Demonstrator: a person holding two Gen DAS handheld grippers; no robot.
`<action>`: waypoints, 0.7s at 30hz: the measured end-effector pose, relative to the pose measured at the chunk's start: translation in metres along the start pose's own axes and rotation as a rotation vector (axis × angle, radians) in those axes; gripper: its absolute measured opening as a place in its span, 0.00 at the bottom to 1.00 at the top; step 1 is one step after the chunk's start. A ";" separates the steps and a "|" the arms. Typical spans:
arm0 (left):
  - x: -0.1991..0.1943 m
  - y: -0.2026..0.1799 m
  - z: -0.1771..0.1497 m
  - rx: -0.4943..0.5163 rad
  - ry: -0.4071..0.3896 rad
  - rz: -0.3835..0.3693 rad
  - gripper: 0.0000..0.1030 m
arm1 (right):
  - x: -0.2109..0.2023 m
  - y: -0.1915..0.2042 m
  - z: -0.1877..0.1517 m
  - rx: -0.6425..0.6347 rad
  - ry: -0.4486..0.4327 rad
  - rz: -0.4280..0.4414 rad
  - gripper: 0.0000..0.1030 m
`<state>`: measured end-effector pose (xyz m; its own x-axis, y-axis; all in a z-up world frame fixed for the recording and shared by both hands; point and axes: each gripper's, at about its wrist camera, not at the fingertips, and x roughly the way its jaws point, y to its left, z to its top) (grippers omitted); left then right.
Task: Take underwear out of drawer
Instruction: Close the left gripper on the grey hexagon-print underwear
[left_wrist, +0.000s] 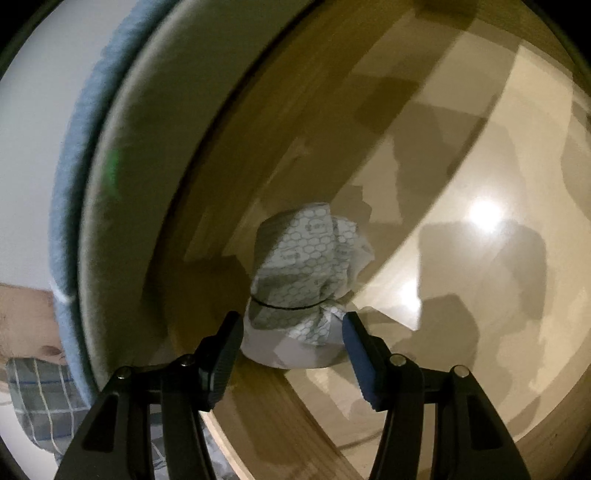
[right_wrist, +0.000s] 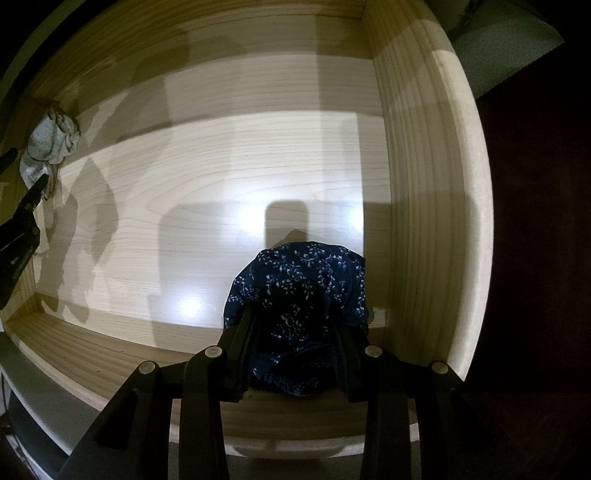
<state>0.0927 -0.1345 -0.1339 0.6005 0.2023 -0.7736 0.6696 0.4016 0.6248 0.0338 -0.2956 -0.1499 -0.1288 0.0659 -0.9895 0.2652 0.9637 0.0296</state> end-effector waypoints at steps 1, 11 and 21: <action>0.000 0.000 0.002 0.003 -0.002 -0.007 0.55 | 0.000 0.000 0.000 0.000 0.000 0.000 0.31; 0.010 -0.004 0.007 0.052 -0.027 -0.002 0.53 | -0.003 -0.002 -0.002 0.001 -0.003 0.014 0.32; 0.007 0.001 -0.001 0.037 -0.051 -0.029 0.40 | -0.003 -0.003 -0.003 0.005 -0.007 0.030 0.32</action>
<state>0.0971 -0.1314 -0.1390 0.6017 0.1451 -0.7854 0.7019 0.3732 0.6067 0.0303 -0.2984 -0.1467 -0.1137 0.0933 -0.9891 0.2738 0.9600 0.0591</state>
